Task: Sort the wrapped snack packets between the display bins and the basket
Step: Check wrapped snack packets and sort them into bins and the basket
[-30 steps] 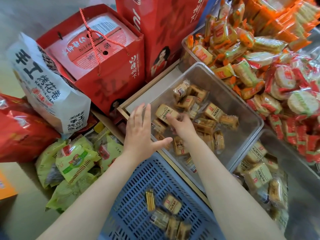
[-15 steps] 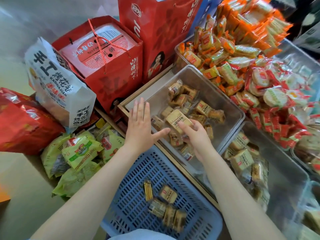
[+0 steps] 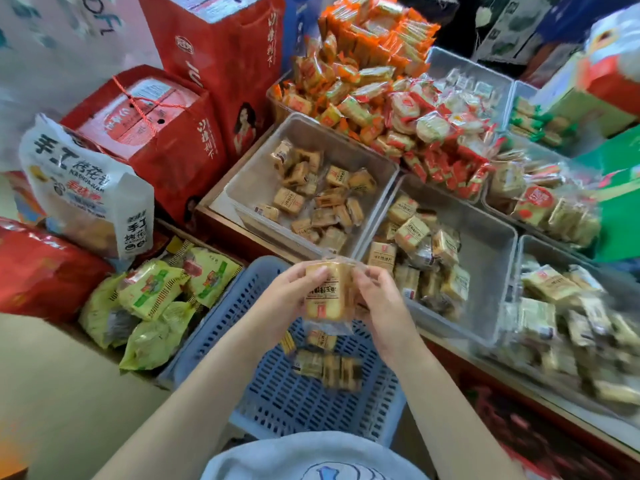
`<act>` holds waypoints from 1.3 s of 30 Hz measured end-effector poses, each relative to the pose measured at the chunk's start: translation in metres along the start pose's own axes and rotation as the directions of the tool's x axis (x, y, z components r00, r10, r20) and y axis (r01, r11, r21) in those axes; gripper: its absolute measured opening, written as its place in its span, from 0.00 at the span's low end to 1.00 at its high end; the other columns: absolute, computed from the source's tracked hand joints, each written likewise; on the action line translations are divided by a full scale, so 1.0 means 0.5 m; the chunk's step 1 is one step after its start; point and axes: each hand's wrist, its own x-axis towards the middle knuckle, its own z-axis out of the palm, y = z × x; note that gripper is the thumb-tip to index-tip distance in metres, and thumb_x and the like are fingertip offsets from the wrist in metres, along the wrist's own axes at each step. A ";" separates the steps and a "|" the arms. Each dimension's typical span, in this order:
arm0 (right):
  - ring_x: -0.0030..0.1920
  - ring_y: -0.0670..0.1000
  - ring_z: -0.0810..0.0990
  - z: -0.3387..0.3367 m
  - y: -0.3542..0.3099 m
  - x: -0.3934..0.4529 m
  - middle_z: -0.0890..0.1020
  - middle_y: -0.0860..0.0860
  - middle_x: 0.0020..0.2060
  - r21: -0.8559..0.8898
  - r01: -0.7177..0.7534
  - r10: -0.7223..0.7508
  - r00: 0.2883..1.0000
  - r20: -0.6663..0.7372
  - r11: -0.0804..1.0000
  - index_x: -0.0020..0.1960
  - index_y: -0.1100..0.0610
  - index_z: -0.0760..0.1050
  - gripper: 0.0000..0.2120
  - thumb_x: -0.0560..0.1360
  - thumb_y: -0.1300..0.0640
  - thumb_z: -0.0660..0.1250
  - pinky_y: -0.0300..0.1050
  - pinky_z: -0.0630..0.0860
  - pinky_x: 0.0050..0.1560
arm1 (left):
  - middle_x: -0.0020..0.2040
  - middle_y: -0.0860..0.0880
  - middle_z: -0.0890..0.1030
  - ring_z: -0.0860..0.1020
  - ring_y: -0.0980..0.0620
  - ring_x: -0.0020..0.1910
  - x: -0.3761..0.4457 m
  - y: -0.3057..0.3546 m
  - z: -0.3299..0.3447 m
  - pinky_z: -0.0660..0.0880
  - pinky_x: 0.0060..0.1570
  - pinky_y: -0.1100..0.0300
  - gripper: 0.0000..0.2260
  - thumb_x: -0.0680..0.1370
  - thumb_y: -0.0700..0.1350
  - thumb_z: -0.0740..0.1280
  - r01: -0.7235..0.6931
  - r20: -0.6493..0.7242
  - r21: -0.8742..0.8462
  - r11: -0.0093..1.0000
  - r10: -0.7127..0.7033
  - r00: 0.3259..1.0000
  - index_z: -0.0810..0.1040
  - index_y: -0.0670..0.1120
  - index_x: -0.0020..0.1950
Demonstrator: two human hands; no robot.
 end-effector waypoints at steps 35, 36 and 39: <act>0.36 0.45 0.77 -0.005 0.079 -0.156 0.79 0.48 0.35 -0.243 0.125 -0.156 0.981 -0.112 0.962 0.45 0.57 0.80 0.07 0.79 0.54 0.70 0.43 0.75 0.40 | 0.41 0.48 0.84 0.83 0.49 0.40 -0.117 -0.075 0.044 0.78 0.36 0.56 0.05 0.82 0.48 0.67 0.020 -0.165 0.279 0.960 0.027 0.986 0.82 0.49 0.49; 0.36 0.45 0.76 -0.001 0.080 -0.154 0.79 0.48 0.35 -0.235 0.127 -0.153 0.984 -0.096 0.964 0.46 0.57 0.80 0.06 0.78 0.54 0.71 0.43 0.75 0.40 | 0.41 0.47 0.84 0.82 0.49 0.40 -0.115 -0.073 0.040 0.78 0.36 0.55 0.05 0.81 0.47 0.68 0.006 -0.189 0.288 0.958 0.050 0.981 0.82 0.49 0.48; 0.37 0.48 0.77 0.014 0.081 -0.144 0.80 0.50 0.37 -0.190 0.094 -0.118 0.986 -0.115 0.977 0.44 0.55 0.79 0.05 0.78 0.56 0.71 0.45 0.75 0.40 | 0.40 0.47 0.83 0.82 0.52 0.37 -0.114 -0.063 0.029 0.77 0.32 0.57 0.05 0.82 0.47 0.68 -0.023 -0.187 0.312 0.950 0.085 0.979 0.81 0.48 0.48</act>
